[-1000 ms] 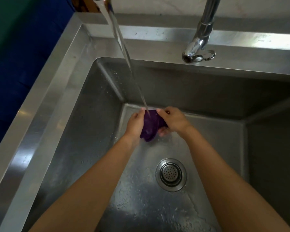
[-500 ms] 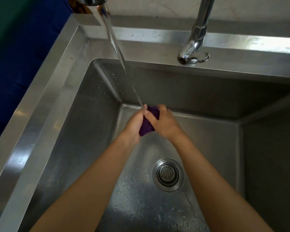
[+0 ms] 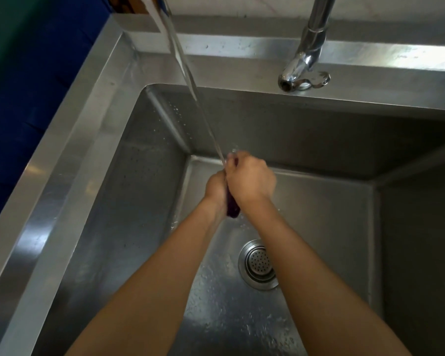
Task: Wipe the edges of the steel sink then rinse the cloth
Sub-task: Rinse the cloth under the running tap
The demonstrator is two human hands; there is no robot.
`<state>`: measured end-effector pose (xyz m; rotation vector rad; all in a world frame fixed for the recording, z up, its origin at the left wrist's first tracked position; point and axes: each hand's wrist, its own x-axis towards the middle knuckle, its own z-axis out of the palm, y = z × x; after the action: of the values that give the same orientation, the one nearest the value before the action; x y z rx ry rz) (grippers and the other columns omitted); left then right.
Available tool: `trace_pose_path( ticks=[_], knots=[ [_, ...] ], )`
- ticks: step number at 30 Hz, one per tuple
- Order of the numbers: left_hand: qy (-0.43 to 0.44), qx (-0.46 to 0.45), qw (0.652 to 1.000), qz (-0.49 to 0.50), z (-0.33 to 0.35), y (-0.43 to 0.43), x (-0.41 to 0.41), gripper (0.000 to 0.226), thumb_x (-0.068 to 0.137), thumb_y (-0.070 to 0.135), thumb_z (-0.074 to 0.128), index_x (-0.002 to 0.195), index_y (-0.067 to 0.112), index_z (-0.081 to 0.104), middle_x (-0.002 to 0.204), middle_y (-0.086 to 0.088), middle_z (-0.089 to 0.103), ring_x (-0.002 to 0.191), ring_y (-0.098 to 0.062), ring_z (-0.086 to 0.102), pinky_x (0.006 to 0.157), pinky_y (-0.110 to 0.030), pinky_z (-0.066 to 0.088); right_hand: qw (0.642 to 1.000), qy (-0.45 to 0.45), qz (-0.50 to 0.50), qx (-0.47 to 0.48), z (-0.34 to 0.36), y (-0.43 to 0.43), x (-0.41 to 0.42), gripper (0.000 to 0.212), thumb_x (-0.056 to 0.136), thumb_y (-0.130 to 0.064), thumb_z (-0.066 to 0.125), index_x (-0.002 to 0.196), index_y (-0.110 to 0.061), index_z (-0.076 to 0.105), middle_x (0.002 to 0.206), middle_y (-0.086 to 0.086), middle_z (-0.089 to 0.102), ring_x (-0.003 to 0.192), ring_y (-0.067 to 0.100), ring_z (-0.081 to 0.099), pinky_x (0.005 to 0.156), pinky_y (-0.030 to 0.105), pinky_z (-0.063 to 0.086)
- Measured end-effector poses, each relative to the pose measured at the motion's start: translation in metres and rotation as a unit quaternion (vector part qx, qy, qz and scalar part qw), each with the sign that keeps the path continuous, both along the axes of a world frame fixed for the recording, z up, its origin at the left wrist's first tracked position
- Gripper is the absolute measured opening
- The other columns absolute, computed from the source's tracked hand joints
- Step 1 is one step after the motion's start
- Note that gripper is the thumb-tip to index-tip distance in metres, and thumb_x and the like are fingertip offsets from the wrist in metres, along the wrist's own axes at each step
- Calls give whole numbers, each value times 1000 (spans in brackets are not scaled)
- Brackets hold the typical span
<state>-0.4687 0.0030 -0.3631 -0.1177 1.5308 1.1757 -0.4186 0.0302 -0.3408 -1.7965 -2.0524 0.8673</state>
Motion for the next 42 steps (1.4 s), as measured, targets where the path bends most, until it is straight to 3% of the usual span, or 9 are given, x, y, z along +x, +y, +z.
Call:
trace_pose_path(
  ticks=[8,11,14,16,22,26,30,37,42],
  knots=[
    [214,1,975,-62,-18,-9,-6,38,90,49,49,70,21,62,74,-2,67,73,-19,65,70,-32,52,945,186,-93,-253,-27,16,11,33,90,-39,45,72,-14,58,87,11,63,83,28,58,71,31,46],
    [151,28,986,-69,-18,-14,-19,32,88,48,53,86,20,67,94,-8,72,87,-22,67,80,-37,55,949,135,-27,-284,-23,15,22,50,89,-58,36,90,-13,59,86,8,64,68,29,68,56,35,57],
    [70,63,994,-58,-16,-17,-30,23,92,34,52,91,17,66,85,-6,73,75,-18,69,71,-30,57,946,163,10,-279,-22,18,32,33,91,-42,49,86,-10,56,75,9,61,38,17,60,34,23,48],
    [-12,78,996,-50,-12,-19,-33,23,94,27,46,92,16,65,74,-2,74,71,-16,69,63,-28,57,920,256,-2,-297,-19,22,37,8,91,-13,53,97,-9,56,88,13,59,50,15,60,37,21,50],
    [-132,70,984,-95,-9,-28,-42,66,85,69,33,118,21,63,114,-10,69,106,-30,63,77,-51,54,887,356,42,-290,-8,18,46,50,74,17,44,110,-16,57,95,4,60,78,9,58,57,13,51],
    [-90,15,989,-116,-8,-21,-32,61,86,70,28,93,24,66,76,-3,74,68,-20,70,61,-31,54,953,192,72,-222,0,1,37,39,83,-18,59,121,-16,52,118,14,52,99,25,58,91,37,51],
    [-80,118,989,-34,-8,-18,-10,31,76,44,48,69,18,63,53,5,65,52,-9,64,52,-17,50,990,42,132,-21,6,-32,14,45,80,-56,57,105,-18,52,106,10,50,90,33,58,76,39,49],
    [-109,123,986,39,-3,-9,0,40,94,43,40,72,16,60,58,-1,68,52,-14,67,49,-18,52,992,38,80,89,6,-14,2,32,95,-37,42,95,-13,62,96,17,68,88,38,63,67,36,42],
    [-14,62,998,22,8,-3,6,34,92,36,47,66,17,58,43,2,58,36,-11,55,35,-14,40,991,133,-5,-4,4,1,9,33,93,-30,45,78,-7,62,84,23,68,82,39,62,67,35,43]
  ],
)
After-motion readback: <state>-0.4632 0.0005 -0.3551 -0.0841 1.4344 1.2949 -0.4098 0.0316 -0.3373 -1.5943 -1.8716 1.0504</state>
